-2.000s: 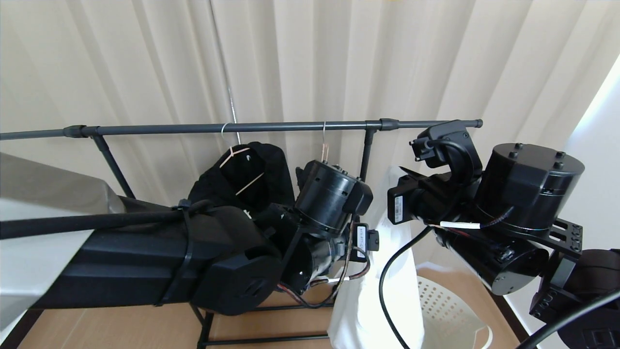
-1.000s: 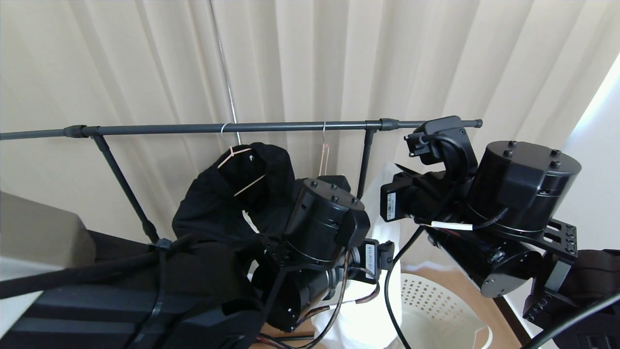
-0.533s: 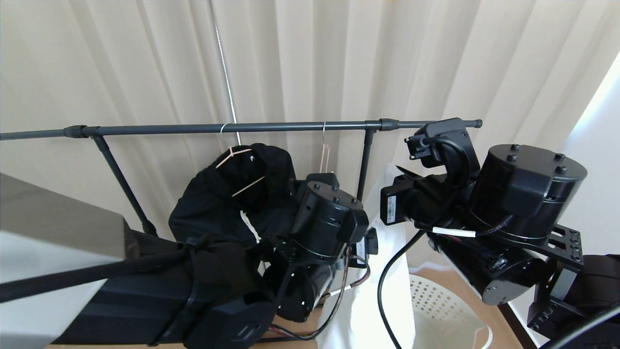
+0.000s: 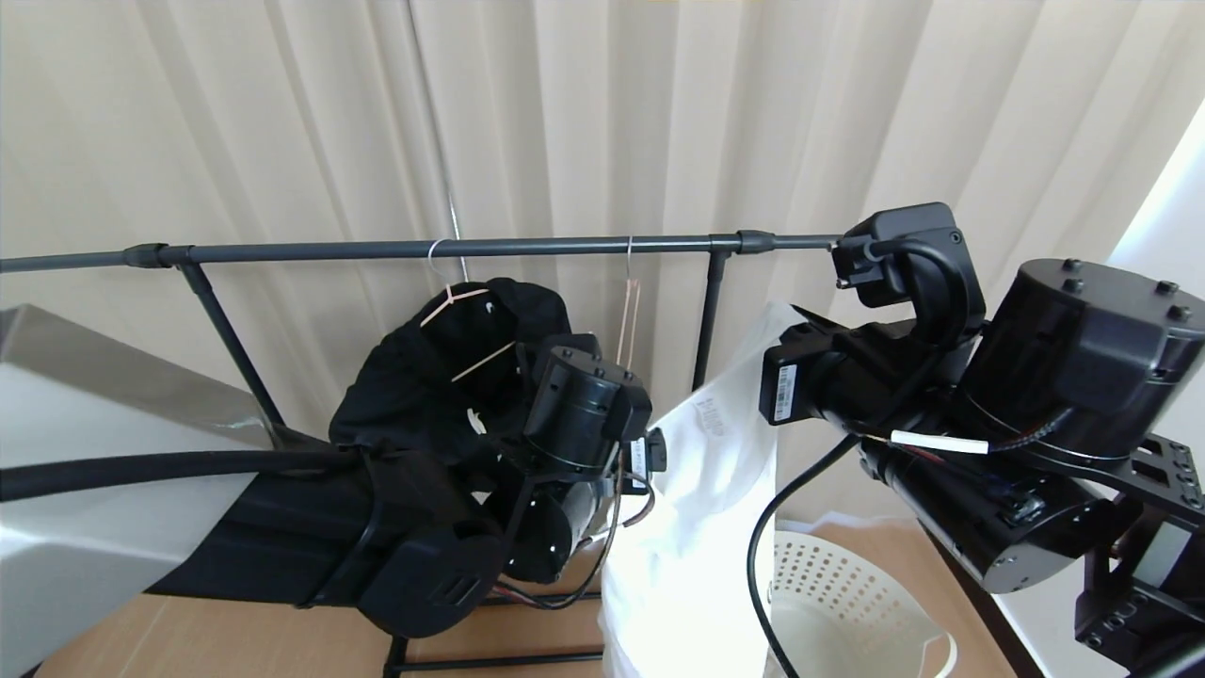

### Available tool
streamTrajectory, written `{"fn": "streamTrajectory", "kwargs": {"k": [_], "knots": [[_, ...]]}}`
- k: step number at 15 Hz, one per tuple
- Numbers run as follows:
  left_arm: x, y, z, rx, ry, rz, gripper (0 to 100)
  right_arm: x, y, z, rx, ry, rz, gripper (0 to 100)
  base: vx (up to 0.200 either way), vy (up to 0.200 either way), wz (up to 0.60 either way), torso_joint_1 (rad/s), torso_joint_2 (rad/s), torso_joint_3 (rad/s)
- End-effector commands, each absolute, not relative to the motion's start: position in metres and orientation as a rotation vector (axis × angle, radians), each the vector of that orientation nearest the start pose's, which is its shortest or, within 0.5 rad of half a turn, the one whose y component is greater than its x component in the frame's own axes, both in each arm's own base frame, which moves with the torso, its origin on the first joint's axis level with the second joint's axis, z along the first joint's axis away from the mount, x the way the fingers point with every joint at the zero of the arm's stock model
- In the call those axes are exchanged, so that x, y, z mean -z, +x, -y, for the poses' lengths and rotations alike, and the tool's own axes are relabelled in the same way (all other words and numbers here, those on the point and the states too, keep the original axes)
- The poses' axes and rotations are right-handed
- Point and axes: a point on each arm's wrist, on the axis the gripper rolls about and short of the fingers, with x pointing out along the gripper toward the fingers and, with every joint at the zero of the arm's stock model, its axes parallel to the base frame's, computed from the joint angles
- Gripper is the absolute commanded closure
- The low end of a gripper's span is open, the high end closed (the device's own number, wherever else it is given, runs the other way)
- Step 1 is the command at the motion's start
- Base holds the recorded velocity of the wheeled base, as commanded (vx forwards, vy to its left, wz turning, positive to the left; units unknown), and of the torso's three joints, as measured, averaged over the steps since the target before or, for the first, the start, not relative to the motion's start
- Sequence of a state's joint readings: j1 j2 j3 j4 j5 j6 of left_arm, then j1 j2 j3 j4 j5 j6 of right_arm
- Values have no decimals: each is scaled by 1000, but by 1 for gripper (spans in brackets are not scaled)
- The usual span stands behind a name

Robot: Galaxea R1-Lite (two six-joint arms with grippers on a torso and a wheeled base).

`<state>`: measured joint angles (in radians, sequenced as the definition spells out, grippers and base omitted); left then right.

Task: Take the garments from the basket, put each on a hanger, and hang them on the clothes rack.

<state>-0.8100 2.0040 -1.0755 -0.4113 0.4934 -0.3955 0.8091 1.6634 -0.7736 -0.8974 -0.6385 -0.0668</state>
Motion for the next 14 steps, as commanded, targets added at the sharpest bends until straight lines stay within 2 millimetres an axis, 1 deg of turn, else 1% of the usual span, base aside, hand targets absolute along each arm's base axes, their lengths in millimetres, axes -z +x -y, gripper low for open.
{"fn": "streamTrajectory", "kwargs": {"k": [1,3,6,7,8,10,12,14], "knots": [[-118,277,259,179,-60,-483,0,-218,207,-198,-172,-47,29,100,0,0,0,0,0,0],[-111,283,254,153,-53,-496,0,-220,206,-196,-171,-45,32,100,0,0,0,0,0,0],[-109,282,251,147,-45,-505,0,-221,206,-196,-174,-45,34,100,0,0,0,0,0,0],[-108,280,250,148,-40,-511,0,-220,207,-195,-169,-46,32,100,0,0,0,0,0,0],[-111,277,248,151,-42,-506,0,-222,212,-190,-143,-43,35,100,0,0,0,0,0,0],[-114,273,246,155,-42,-505,0,-223,215,-187,-129,-42,39,100,0,0,0,0,0,0],[-113,263,241,170,7,-513,0,-224,219,-182,-106,-40,41,100,0,0,0,0,0,0],[-113,263,240,174,8,-507,0,-224,219,-182,-106,-40,41,100,0,0,0,0,0,0]]}}
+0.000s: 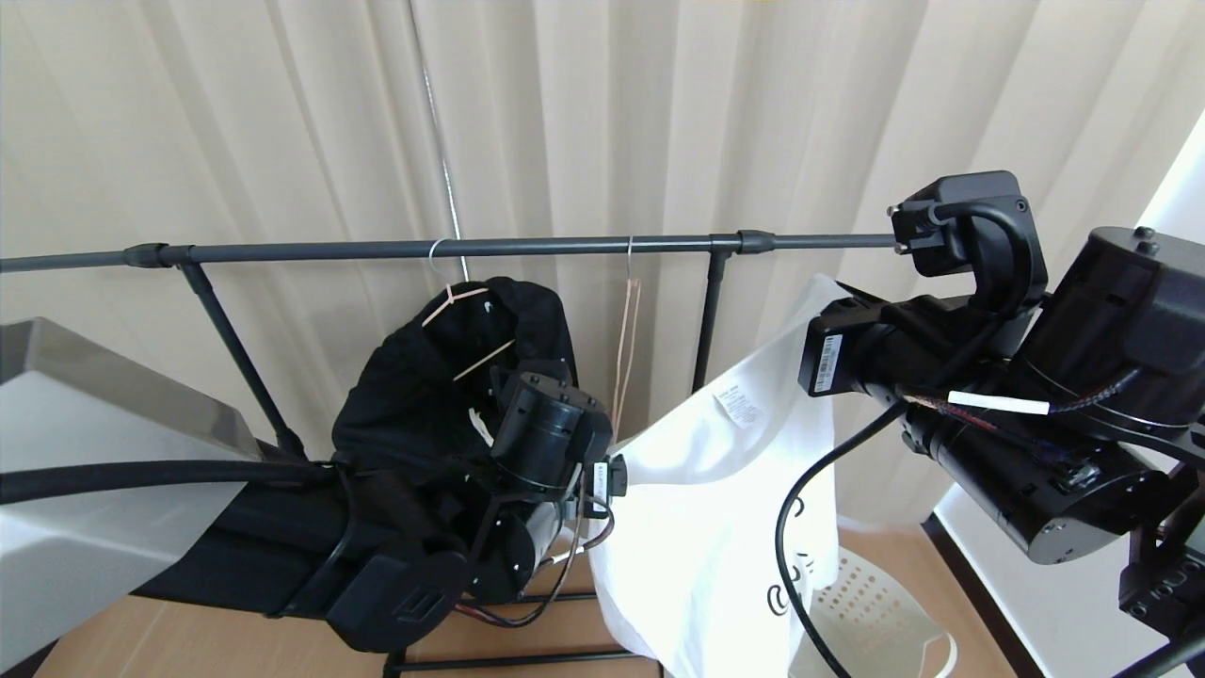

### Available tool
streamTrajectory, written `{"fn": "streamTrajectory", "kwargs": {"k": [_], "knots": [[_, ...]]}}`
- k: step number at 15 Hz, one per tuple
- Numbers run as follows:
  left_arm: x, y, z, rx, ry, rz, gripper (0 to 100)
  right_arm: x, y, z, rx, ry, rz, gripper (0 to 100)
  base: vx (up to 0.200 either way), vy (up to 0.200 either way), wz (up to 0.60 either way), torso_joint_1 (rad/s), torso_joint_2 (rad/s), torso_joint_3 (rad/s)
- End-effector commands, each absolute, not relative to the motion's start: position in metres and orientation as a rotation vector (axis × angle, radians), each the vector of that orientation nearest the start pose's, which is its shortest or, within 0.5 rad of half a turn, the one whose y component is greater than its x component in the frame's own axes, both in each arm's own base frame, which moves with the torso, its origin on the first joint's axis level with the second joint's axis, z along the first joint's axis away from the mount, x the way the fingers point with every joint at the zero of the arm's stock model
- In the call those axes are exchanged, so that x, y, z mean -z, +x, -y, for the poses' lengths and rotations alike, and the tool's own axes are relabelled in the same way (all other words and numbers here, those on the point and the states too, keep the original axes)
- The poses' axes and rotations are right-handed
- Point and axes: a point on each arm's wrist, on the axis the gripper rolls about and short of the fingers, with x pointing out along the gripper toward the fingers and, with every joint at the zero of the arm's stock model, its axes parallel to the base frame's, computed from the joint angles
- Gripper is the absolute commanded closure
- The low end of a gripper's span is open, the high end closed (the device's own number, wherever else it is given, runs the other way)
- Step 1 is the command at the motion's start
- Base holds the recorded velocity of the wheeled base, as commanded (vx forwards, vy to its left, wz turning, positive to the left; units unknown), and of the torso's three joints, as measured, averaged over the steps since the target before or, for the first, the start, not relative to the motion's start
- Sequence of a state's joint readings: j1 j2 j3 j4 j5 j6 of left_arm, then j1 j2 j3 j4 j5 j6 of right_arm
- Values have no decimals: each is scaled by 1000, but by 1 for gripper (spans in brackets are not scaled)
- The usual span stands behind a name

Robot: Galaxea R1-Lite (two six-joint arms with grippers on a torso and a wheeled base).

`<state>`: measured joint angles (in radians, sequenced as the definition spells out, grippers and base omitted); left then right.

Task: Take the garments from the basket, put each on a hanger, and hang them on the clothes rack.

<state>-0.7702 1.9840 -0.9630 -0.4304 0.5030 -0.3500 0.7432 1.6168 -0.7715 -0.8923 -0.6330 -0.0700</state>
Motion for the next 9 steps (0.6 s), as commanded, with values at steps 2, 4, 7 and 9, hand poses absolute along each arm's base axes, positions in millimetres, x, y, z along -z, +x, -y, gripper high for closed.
{"fn": "streamTrajectory", "kwargs": {"k": [2,4,7,9], "knots": [[-113,263,240,174,7,-505,0,-225,219,-182,-104,-38,43,100,0,0,0,0,0,0],[-114,261,241,177,6,-504,100,-224,220,-180,-98,-39,42,100,0,0,0,0,0,0],[-132,250,241,211,-14,-467,100,-223,221,-179,-94,-42,39,100,0,0,0,0,0,0],[-144,241,236,232,2,-441,100,-221,222,-179,-91,-48,31,100,0,0,0,0,0,0]]}}
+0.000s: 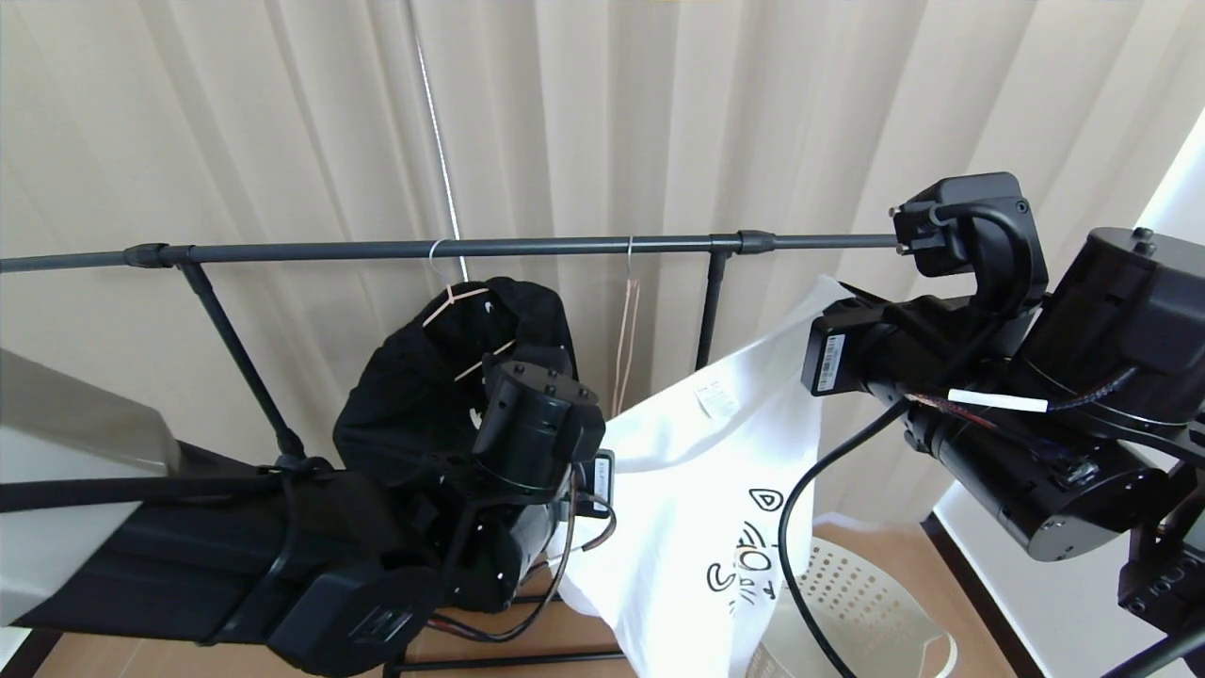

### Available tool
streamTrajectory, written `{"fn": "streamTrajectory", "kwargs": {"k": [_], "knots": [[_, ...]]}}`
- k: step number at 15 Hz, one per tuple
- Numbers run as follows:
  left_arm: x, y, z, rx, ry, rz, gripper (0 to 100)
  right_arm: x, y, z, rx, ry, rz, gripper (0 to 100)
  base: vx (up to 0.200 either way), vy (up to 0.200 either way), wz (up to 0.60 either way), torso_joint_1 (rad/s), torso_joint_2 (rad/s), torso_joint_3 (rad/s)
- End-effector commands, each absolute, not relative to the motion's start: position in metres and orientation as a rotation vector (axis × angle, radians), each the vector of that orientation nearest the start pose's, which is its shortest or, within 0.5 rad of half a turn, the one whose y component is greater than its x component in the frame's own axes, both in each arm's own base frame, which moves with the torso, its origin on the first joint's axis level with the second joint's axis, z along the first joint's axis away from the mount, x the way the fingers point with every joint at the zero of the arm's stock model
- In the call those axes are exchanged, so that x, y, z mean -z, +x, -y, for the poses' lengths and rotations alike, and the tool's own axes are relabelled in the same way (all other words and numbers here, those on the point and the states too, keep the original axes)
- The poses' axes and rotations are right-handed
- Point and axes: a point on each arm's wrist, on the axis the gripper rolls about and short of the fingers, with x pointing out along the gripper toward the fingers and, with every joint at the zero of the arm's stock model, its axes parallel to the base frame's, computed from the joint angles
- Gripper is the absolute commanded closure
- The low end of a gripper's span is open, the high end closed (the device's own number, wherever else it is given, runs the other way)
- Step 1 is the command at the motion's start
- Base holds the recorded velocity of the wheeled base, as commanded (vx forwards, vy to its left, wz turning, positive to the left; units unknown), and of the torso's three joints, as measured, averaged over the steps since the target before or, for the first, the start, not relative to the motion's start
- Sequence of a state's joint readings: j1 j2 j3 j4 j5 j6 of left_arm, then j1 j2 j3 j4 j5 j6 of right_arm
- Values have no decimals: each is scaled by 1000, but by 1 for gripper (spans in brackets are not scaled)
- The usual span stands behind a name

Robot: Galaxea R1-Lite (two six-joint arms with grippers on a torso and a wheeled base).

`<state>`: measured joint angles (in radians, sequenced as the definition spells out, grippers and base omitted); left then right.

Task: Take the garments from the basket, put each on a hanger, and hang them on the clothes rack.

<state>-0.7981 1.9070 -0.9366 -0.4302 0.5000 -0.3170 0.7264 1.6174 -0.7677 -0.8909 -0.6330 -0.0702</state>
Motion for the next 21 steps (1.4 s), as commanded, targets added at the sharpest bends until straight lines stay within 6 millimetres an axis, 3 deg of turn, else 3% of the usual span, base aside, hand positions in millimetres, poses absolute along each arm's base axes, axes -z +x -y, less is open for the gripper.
{"fn": "streamTrajectory", "kwargs": {"k": [1,5,7,13,21], "knots": [[-152,237,232,247,5,-426,100,-218,223,-178,-87,-55,22,100,0,0,0,0,0,0],[-177,220,215,392,32,-393,100,-204,235,-189,-120,-94,-16,100,0,0,0,0,0,0],[-178,213,207,397,46,-407,100,-195,244,-197,-123,-158,-51,100,0,0,0,0,0,0],[-187,223,201,366,41,-387,100,-198,256,-192,-79,-223,-97,100,0,0,0,0,0,0],[-183,224,198,358,49,-397,100,-196,250,-188,-78,-224,-102,100,0,0,0,0,0,0]]}}
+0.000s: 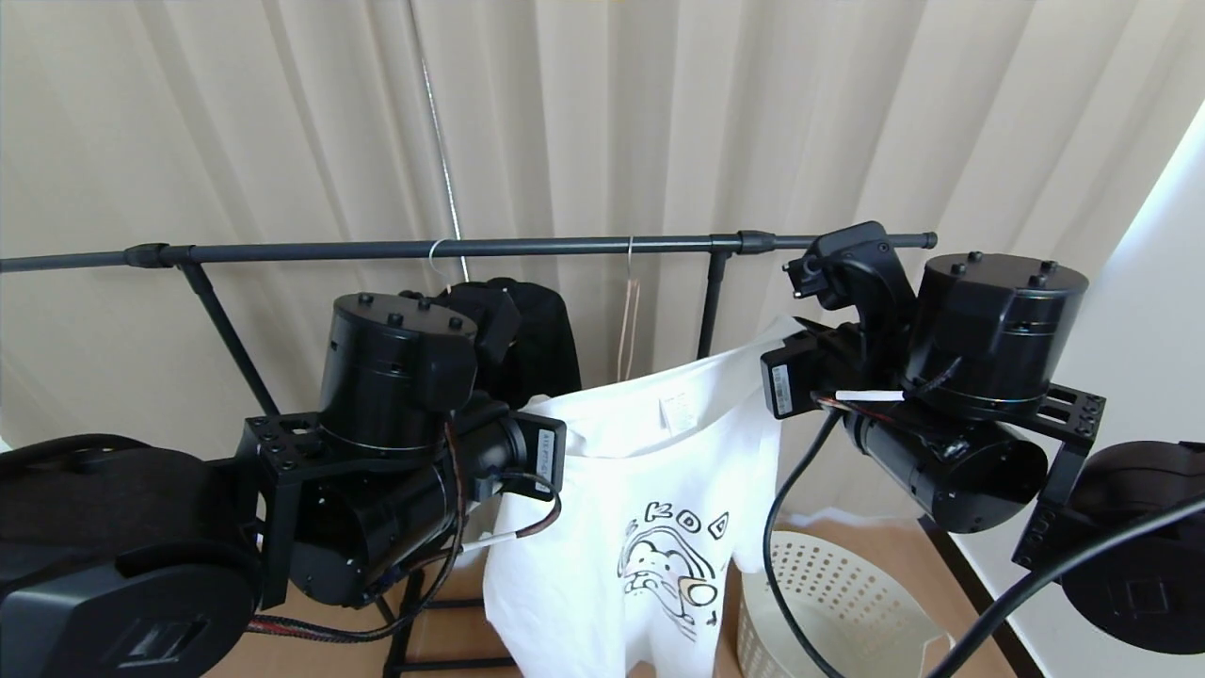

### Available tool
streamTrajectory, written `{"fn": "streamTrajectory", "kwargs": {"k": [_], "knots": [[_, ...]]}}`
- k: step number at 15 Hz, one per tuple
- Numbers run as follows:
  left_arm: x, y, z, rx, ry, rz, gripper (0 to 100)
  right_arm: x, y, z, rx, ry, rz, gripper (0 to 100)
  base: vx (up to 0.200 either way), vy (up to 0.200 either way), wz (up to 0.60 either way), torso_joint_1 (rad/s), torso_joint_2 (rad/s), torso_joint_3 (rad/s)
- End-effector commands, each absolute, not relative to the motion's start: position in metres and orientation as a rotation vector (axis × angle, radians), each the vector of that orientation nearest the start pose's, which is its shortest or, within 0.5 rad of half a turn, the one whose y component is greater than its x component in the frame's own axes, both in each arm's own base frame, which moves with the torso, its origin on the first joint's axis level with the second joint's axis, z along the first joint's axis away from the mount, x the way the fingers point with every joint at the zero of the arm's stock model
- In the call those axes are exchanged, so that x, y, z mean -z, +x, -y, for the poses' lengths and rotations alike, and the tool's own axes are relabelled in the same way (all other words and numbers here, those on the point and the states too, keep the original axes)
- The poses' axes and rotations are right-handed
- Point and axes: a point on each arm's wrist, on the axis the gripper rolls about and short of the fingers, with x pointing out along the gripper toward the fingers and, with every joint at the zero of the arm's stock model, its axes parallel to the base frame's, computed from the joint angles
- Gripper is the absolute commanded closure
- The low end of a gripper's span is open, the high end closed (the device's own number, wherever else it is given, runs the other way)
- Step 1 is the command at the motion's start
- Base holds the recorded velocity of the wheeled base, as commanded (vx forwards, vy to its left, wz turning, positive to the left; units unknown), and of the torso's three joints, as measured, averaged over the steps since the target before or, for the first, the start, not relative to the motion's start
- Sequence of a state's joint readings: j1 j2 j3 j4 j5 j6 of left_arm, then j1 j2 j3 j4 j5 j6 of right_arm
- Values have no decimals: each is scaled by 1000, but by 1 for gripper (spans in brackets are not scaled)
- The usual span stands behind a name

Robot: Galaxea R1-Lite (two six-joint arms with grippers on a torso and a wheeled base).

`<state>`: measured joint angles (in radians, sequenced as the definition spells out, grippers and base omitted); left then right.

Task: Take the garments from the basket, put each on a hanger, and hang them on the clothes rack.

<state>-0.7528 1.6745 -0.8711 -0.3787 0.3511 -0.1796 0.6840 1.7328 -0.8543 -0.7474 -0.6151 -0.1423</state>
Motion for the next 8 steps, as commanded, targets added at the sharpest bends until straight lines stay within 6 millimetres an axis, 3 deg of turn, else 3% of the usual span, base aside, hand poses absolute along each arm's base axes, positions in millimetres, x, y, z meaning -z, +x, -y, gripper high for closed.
{"fn": "streamTrajectory", "kwargs": {"k": [1,6,8], "knots": [[-183,225,198,355,48,-397,100,-194,249,-187,-80,-229,-108,100,0,0,0,0,0,0],[-188,233,194,383,25,-396,100,-196,251,-185,-69,-219,-103,100,0,0,0,0,0,0],[-192,243,200,388,12,-382,100,-199,260,-180,-35,-217,-102,100,0,0,0,0,0,0]]}}
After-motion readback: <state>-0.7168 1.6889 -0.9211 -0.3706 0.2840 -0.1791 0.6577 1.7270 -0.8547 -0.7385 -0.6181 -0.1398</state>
